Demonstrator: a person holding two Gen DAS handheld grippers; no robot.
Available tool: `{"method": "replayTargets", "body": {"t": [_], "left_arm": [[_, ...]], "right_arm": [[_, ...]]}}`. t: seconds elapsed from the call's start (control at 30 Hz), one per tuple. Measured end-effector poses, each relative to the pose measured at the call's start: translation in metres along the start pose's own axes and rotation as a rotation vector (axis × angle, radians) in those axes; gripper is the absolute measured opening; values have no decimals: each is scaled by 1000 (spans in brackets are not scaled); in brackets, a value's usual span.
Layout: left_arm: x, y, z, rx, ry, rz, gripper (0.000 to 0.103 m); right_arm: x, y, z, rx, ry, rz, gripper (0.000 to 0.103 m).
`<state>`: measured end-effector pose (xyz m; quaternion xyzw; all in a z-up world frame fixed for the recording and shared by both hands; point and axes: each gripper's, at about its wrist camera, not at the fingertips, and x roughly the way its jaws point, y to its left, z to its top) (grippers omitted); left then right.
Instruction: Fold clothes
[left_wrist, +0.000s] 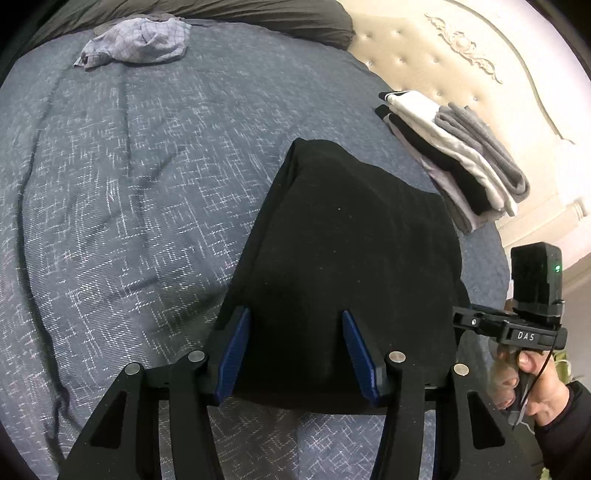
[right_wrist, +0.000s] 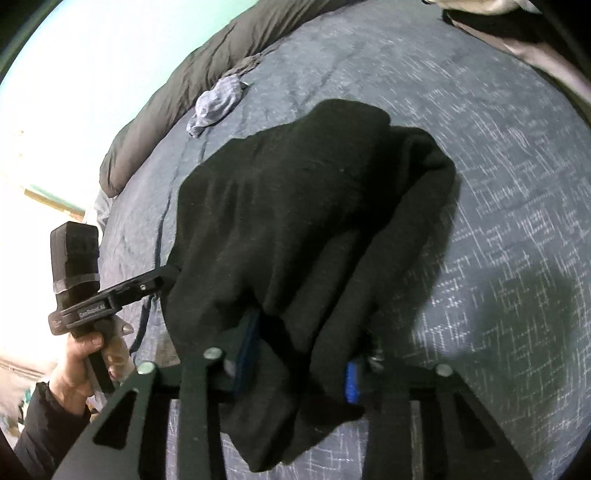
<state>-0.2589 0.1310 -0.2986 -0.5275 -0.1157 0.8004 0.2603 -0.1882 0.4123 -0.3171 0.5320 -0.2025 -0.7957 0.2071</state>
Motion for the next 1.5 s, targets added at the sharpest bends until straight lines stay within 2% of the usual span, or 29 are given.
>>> {"method": "replayTargets", "body": {"t": [0.1,0.2,0.4,0.7,1.0,1.2,1.27,1.37,1.5], "left_arm": [[1,-3,-2,5,-4,0,47],[1,-5,-3,9,-7,1,43],[3,-27,-11,20,2,-3,38],[6,-57,-18,44,12,1,38],[4,-61,-14,66,15,29,38],[-2,-55,-3,41,5,-6,38],[-4,-47,3,3,-1,-41,39],[-1,-38,12,-33,-6,-46,49],[11,-36,19,-32,21,-88,59]], "right_arm": [[-4,0,2,-14,1,13,15],[-11,0,6,-37,7,28,13],[-30,0,22,-69,0,21,12],[-44,-16,38,-112,27,-47,12],[-31,-34,36,-89,37,-80,12],[-30,-35,37,-86,42,-82,12],[-31,-36,36,-71,40,-71,16],[-34,-39,34,-40,35,-46,22],[-37,-39,32,-30,36,-10,41]]}}
